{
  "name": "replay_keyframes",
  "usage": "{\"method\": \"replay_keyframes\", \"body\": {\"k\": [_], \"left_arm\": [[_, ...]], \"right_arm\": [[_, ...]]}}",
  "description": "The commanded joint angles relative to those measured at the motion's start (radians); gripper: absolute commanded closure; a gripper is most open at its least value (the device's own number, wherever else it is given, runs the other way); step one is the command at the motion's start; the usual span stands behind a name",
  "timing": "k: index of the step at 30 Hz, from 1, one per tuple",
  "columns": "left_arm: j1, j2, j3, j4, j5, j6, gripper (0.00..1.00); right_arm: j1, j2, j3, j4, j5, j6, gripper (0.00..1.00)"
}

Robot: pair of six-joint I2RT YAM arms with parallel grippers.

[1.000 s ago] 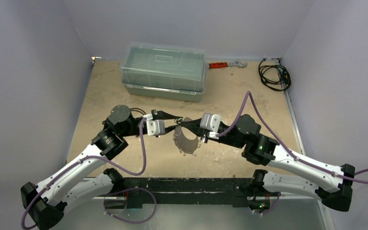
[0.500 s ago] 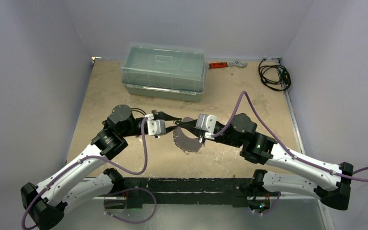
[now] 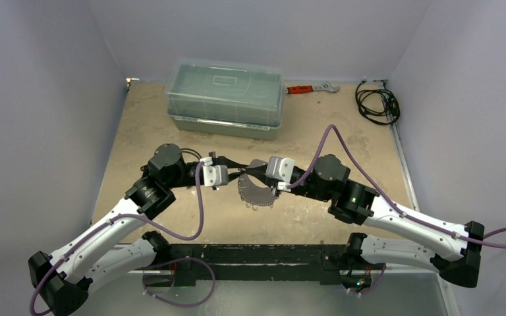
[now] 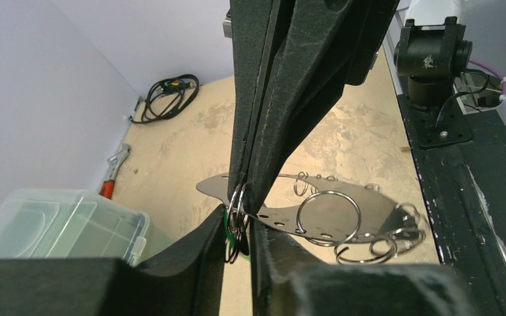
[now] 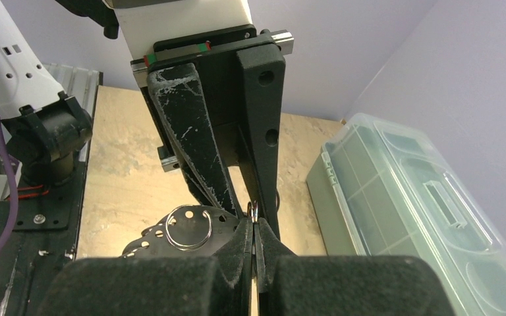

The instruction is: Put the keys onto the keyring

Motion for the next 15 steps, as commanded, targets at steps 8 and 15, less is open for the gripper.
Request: {"method": "replay_keyframes", "body": {"k": [8,15], "left_arm": [[-0.009,-0.031,0.005,0.037,0.084,0.038,1.0],[-0.01,-0.037,0.008,-0.005,0.039,0.08,1.0]], "right_arm": [[-0.005,0.053,0.051,-0.051,0.047,-0.042,1.0],[-0.005,0.063,0.056,-0.061,0.024,-0.052,1.0]]}}
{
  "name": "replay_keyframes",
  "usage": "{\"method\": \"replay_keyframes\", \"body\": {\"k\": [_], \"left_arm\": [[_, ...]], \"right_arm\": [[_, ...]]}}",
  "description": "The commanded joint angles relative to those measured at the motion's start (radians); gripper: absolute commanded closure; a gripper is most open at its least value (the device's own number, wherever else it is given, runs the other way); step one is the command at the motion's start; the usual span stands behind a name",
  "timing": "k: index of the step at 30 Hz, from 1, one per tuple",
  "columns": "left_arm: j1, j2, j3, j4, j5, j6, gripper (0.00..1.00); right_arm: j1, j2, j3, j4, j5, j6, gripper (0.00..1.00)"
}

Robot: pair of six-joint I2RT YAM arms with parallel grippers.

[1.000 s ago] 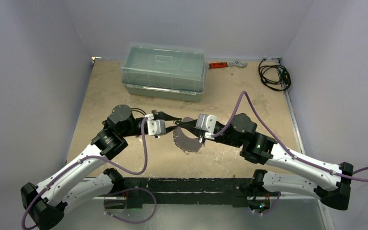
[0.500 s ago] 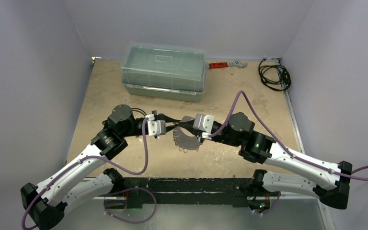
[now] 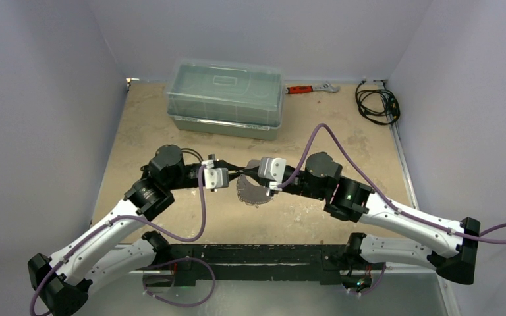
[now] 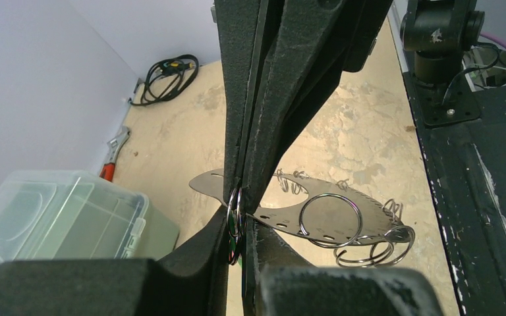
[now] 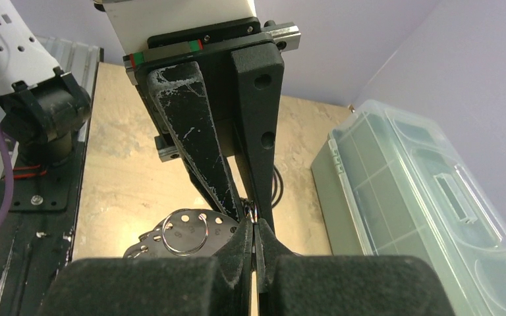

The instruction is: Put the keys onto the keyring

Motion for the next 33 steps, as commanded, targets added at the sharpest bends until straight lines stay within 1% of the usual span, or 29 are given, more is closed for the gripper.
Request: {"method": "replay_keyframes", "body": {"k": [1,3,14,17,22,26,31,33], "left_arm": [[-0.019,-0.021,0.024,0.04,0.05,0.041,1.0],[-0.018,-0.019,0.028,0.028,0.043,0.049,1.0],[-0.018,0.003,0.032,0.025,0.055,0.046,1.0],[-0.019,0.013,0.031,0.025,0.053,0.046,1.0],[-0.018,0.024,0.035,0.026,0.053,0.047,1.0],[-0.019,0.027,0.035,-0.014,0.044,0.048,1.0],[-0.023,0.049,0.038,-0.023,0.037,0.047,1.0],[-0.024,0.055,0.039,-0.026,0.036,0.046,1.0]], "right_arm": [[-0.005,0.022,0.031,-0.021,0.027,-0.027,1.0],[-0.005,0.023,0.036,-0.034,0.036,-0.028,0.99],[-0.005,0.058,0.082,-0.127,0.09,-0.034,0.73],[-0.005,0.065,0.094,-0.166,0.143,-0.051,0.67],[-0.005,0.091,0.135,-0.234,0.164,-0.066,0.62],[-0.006,0.101,0.155,-0.257,0.164,-0.072,0.57],[-0.003,0.128,0.193,-0.302,0.16,-0.082,0.57],[-0.003,0.143,0.208,-0.319,0.151,-0.086,0.58]]}}
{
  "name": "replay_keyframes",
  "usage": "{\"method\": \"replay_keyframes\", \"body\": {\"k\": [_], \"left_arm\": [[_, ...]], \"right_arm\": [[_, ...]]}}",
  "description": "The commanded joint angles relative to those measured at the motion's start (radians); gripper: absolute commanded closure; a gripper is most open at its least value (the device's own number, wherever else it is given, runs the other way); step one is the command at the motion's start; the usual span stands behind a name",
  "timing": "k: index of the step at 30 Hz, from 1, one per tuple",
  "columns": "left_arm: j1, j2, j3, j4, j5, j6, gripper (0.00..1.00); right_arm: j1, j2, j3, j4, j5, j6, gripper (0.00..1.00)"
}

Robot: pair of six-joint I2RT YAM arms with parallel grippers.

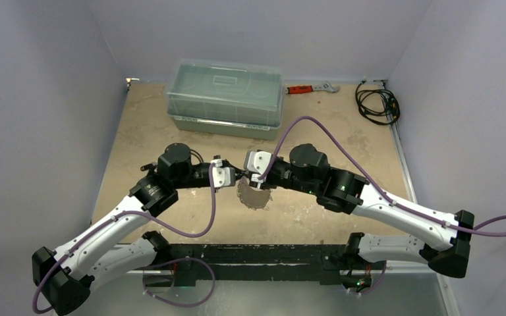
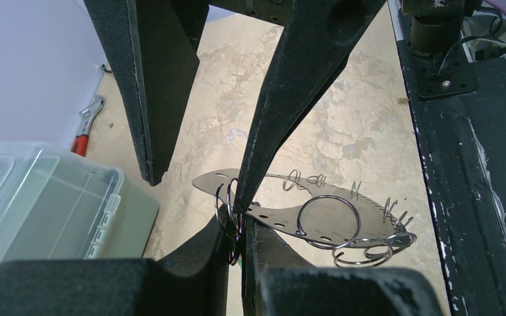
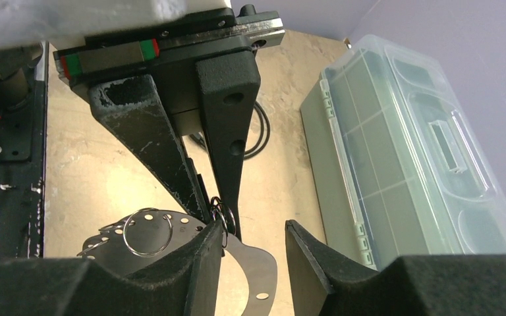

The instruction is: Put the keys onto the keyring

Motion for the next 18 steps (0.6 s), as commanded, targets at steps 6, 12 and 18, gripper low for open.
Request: {"method": "replay_keyframes", "body": {"k": [6,12,18], "left_arm": [[-0.026,0.018,0.038,0.051,0.057,0.001,1.0],[-0.03,0.03,0.038,0.054,0.061,-0.011,1.0],[-0.034,0.042,0.037,0.054,0.056,-0.019,1.0]], "right_arm": [[-0.002,0.067,0.09,-0.092,0.005,-0.028,0.64],[0.002,0.099,0.114,-0.113,-0.034,-0.025,0.68],[0.013,0.139,0.137,-0.13,-0.064,-0.012,0.8]]}}
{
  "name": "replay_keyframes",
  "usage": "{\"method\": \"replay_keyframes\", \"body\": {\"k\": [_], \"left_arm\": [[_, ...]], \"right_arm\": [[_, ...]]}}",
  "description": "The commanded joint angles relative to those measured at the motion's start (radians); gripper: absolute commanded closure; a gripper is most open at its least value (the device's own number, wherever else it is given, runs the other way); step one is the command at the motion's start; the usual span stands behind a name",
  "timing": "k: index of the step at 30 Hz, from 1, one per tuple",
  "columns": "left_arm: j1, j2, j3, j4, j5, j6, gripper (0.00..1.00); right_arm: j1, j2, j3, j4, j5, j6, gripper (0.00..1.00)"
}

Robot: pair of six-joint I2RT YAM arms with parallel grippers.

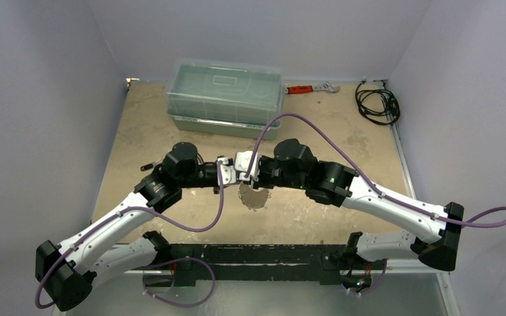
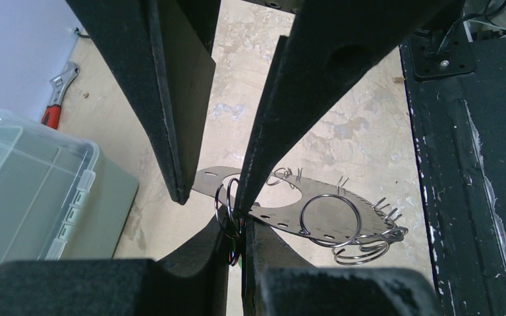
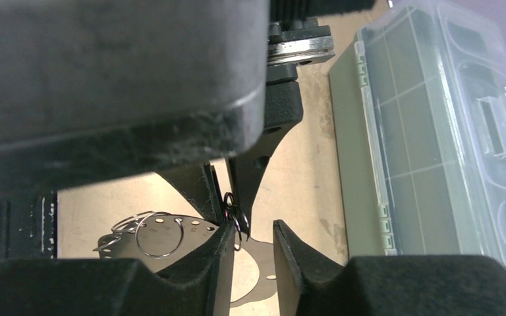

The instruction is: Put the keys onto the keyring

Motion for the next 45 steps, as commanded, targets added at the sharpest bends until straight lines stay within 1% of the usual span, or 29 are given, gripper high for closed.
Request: {"method": "replay_keyframes", "body": {"k": [1,3,7,10,11,12,13,15,16,19,21,23,24,27,34,36,38,42,45], "left_arm": [[-0.031,0.001,0.036,0.107,0.087,-0.017,1.0],[-0.032,0.005,0.037,0.106,0.087,-0.02,1.0],[-0.031,0.004,0.039,0.106,0.08,-0.021,1.0],[-0.031,-0.013,0.041,0.117,0.078,-0.035,1.0],[-0.031,-0.021,0.038,0.123,0.072,-0.035,0.96],[-0.03,-0.029,0.034,0.131,0.067,-0.038,0.86],[-0.031,-0.035,0.03,0.137,0.064,-0.039,0.79],[-0.032,-0.049,0.029,0.137,0.061,-0.034,0.68],[-0.031,-0.057,0.03,0.137,0.06,-0.034,0.67],[-0.026,-0.081,0.033,0.138,0.07,-0.032,0.66],[-0.019,-0.094,0.037,0.138,0.082,-0.029,0.67],[-0.013,-0.104,0.036,0.138,0.098,-0.027,0.72],[-0.012,-0.108,0.033,0.174,0.102,-0.029,0.73],[-0.013,-0.111,0.025,0.204,0.107,-0.038,0.8],[-0.013,-0.108,0.022,0.219,0.091,-0.046,0.83],[-0.012,-0.108,0.021,0.222,0.081,-0.046,0.9],[-0.013,-0.11,0.021,0.225,0.069,-0.05,1.0],[-0.012,-0.111,0.023,0.224,0.026,-0.064,1.0],[-0.012,-0.091,0.042,0.189,-0.001,-0.057,1.0]], "right_arm": [[0.013,0.038,0.038,0.033,-0.041,0.007,0.83],[0.014,0.045,0.036,0.034,-0.049,0.01,0.87],[0.015,0.048,0.016,0.058,-0.057,0.017,1.0],[0.015,0.011,-0.038,0.133,-0.047,0.015,1.0],[0.014,-0.006,-0.059,0.174,-0.06,0.019,1.0],[0.014,-0.026,-0.08,0.202,-0.065,0.036,1.0],[0.014,-0.045,-0.099,0.228,-0.061,0.04,1.0],[0.014,-0.09,-0.135,0.275,-0.059,0.043,1.0],[0.014,-0.107,-0.143,0.288,-0.06,0.046,1.0],[0.014,-0.145,-0.153,0.301,-0.059,0.057,1.0],[0.014,-0.162,-0.157,0.303,-0.055,0.063,1.0],[0.014,-0.172,-0.158,0.304,-0.055,0.068,1.0],[0.014,-0.173,-0.158,0.304,-0.057,0.069,1.0],[0.014,-0.172,-0.154,0.307,-0.056,0.067,1.0],[0.014,-0.172,-0.142,0.31,-0.087,0.065,1.0],[0.014,-0.171,-0.137,0.306,-0.096,0.066,1.0],[0.014,-0.173,-0.136,0.304,-0.104,0.065,1.0],[0.014,-0.18,-0.148,0.286,-0.158,0.068,1.0],[0.014,-0.17,-0.137,0.249,-0.192,0.075,1.0]]}}
